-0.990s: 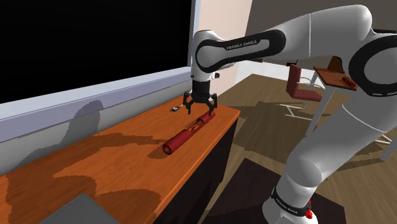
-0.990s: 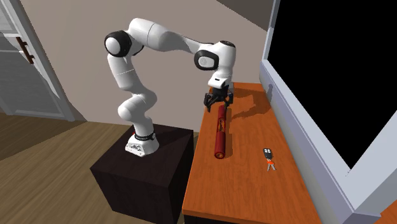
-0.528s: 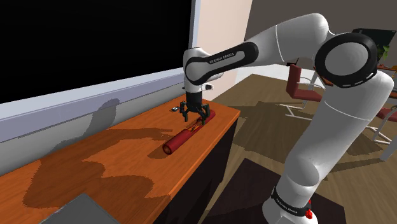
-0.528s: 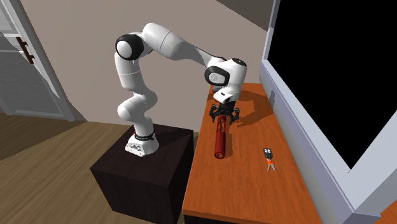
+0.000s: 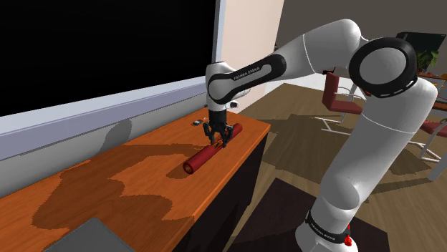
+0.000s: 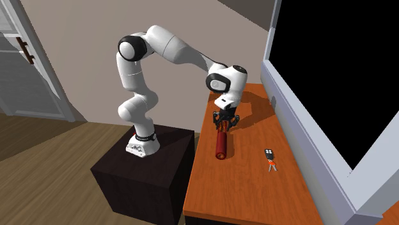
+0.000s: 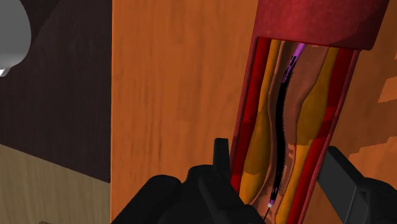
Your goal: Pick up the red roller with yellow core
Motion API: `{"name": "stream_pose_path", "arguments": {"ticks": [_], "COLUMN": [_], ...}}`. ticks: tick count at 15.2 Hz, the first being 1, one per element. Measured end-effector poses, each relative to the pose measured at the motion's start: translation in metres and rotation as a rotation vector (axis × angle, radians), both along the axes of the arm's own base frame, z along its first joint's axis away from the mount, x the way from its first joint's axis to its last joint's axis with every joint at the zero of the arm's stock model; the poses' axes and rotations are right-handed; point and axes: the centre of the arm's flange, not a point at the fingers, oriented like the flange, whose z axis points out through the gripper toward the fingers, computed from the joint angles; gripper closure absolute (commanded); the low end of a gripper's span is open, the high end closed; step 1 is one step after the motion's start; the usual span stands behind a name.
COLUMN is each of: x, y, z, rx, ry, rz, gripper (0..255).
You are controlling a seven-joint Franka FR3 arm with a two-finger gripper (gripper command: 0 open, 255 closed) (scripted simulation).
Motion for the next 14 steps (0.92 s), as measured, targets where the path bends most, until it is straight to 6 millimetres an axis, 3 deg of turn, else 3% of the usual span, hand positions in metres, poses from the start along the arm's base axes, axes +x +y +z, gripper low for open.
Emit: {"name": "stream_pose_path", "arguments": {"ticks": [8,14], "x": [0.0,0.0], "y": [0.0,0.001], "z": [0.0,0.025], "rx": [0.0,0.0], "ry": [-0.001,0.001], "rz": [-0.001,0.0], "gripper": [255,255]}}
